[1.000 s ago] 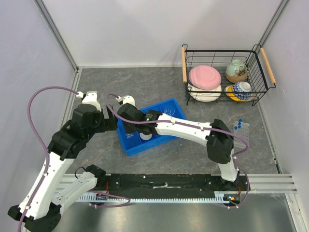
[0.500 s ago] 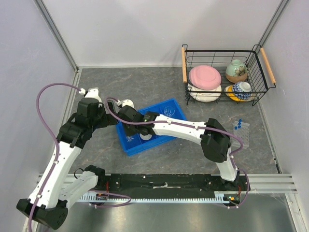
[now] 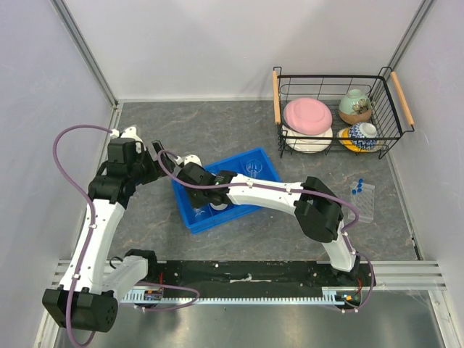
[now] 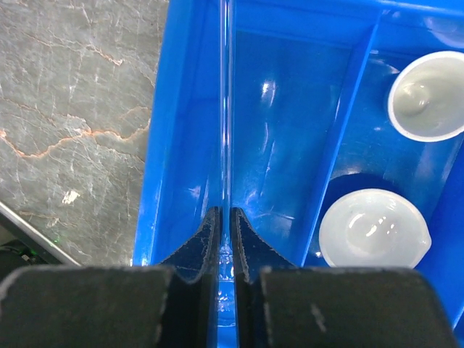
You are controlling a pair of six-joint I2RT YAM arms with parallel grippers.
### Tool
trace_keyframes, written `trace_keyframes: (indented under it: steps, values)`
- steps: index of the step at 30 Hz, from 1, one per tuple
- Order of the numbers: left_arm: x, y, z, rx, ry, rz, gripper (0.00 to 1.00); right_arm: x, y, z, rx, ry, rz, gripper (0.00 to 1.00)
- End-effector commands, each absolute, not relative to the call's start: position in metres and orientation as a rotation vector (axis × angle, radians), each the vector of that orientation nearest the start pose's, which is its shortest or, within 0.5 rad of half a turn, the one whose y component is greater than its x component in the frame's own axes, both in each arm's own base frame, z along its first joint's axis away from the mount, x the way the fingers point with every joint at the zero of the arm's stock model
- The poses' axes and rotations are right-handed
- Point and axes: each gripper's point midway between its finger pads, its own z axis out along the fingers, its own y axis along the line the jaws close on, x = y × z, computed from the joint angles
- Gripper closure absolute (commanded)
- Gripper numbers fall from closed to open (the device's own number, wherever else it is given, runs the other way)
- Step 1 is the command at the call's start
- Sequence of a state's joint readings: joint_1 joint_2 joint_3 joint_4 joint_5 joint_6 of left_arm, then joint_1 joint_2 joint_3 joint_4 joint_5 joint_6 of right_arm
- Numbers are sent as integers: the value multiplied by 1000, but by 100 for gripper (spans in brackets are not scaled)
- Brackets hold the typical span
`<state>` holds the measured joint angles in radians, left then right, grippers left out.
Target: Organize the chemistry lab equipment
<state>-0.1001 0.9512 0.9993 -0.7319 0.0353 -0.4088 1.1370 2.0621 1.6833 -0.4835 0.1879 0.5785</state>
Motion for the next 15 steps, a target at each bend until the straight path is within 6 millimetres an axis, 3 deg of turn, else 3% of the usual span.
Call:
trace_keyframes:
  steps: [1,15]
  values:
    - [286,-57,223,-367,2180,-414,1,231,478,90,-689,2409,529,100]
    - [292,-51,218,-448,2169,-444,1,220,463,69,-889,2425,464,100]
